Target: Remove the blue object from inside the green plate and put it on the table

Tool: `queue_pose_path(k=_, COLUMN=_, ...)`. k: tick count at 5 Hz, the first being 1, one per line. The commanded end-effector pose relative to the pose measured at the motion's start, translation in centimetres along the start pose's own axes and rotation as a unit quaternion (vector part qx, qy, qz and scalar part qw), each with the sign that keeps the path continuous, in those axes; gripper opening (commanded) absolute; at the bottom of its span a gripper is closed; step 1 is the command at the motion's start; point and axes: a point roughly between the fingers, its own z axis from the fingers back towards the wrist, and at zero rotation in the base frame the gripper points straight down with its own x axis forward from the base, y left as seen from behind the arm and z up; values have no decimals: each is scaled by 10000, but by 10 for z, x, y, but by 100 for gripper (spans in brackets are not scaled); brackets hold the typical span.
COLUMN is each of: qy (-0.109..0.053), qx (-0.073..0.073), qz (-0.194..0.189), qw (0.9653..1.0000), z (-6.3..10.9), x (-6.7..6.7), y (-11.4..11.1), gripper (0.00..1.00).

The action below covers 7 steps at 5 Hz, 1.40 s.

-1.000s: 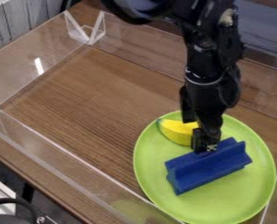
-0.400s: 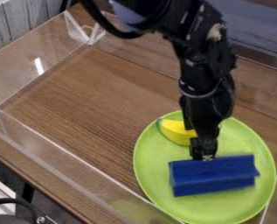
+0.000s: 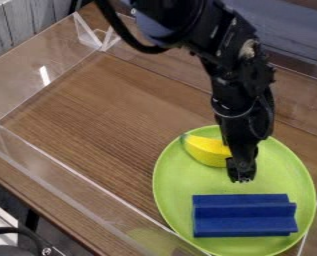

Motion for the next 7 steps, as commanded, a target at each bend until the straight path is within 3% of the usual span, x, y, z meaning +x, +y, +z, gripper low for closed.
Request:
queue_pose_path(k=1, qy=168, qx=-203, qz=103, qw=9996, z=-9, x=-6, y=-13, gripper=100)
queue_pose_path(k=2, qy=172, qx=-231, qz=217, qw=9994, z=-9, x=-5, y=-15, gripper=100)
queue_pose_path(k=5, qy=198, qx=-282, qz=418, qw=9985, z=-12, x=-8, y=-54, gripper=100)
queue_pose_path(k=7, qy=107, qx=-332, qz=525, qw=9980, z=-20, x=2, y=-60, gripper=100)
